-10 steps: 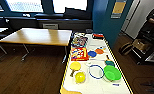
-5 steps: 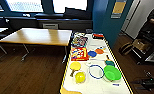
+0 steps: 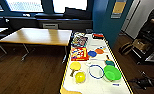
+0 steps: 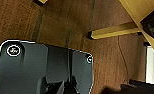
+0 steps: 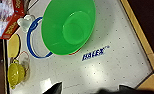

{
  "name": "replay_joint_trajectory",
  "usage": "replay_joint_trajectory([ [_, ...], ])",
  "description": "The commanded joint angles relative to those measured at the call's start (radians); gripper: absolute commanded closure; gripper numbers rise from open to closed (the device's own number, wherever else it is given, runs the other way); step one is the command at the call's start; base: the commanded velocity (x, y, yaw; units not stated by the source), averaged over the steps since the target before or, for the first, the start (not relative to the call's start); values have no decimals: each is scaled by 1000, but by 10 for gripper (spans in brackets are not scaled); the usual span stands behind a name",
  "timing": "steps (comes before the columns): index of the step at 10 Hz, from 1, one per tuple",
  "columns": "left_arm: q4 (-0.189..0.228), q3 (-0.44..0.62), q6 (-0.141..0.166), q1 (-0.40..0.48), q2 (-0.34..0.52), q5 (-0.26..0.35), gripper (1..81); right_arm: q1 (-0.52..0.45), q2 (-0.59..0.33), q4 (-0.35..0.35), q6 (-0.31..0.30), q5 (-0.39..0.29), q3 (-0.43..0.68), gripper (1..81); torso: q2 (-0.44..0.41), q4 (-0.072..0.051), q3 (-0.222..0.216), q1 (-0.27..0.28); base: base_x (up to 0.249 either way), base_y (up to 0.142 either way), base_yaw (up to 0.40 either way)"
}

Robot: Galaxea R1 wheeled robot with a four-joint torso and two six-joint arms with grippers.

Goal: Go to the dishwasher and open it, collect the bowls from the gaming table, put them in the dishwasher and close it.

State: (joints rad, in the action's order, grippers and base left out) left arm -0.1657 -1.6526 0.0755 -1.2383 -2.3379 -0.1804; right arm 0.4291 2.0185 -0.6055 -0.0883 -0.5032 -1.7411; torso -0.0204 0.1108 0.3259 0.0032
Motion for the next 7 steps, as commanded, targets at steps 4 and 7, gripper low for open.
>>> replay_joint_trajectory([
  [4,-1,22,0,44,21,56,10,-131,10,-183,-21,-48,-147,10,0,0,0,0,0,0,0],
  [7,-3,7,0,44,12,58,10,-125,39,-263,-21,-46,-213,10,0,0,0,0,0,0,0],
])
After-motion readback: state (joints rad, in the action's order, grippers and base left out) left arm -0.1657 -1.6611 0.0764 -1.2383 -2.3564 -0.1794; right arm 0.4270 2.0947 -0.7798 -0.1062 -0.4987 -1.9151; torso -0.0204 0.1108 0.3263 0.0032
